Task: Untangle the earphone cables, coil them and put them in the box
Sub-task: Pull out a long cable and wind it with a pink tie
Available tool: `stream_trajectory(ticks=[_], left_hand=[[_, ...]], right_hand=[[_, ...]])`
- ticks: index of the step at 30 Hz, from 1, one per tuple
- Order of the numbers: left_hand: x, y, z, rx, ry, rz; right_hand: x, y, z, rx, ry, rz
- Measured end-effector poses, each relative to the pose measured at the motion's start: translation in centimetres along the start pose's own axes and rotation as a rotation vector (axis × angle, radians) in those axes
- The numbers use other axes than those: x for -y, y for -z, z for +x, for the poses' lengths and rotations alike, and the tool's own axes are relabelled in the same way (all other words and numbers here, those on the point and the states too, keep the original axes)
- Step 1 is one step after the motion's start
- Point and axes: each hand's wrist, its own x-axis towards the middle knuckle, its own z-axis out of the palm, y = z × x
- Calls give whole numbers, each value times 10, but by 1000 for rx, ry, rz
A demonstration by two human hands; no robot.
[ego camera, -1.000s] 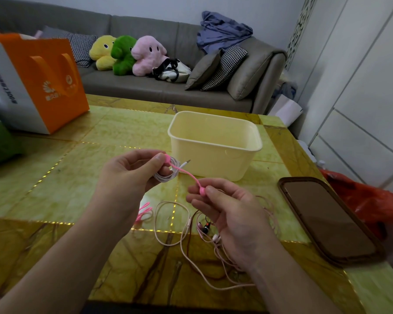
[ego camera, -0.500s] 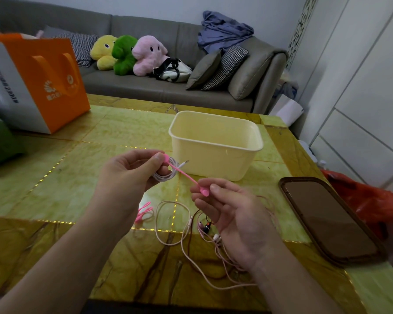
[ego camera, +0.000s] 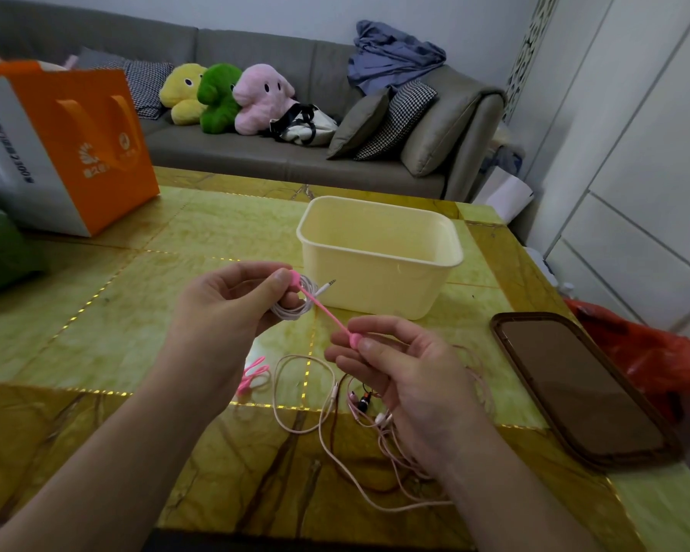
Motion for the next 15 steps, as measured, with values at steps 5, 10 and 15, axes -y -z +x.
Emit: stream_trajectory(ticks=[5,10,15], left_hand=[[-3,-1,-2,40,-22,3],[-2,0,-2,76,-21,4],[-1,2,0,83,-9,5]], right_hand=[[-2,0,0,-40,41,-204],[1,2,0,-28,30,-139],[3,5,2,6,-25,-15]])
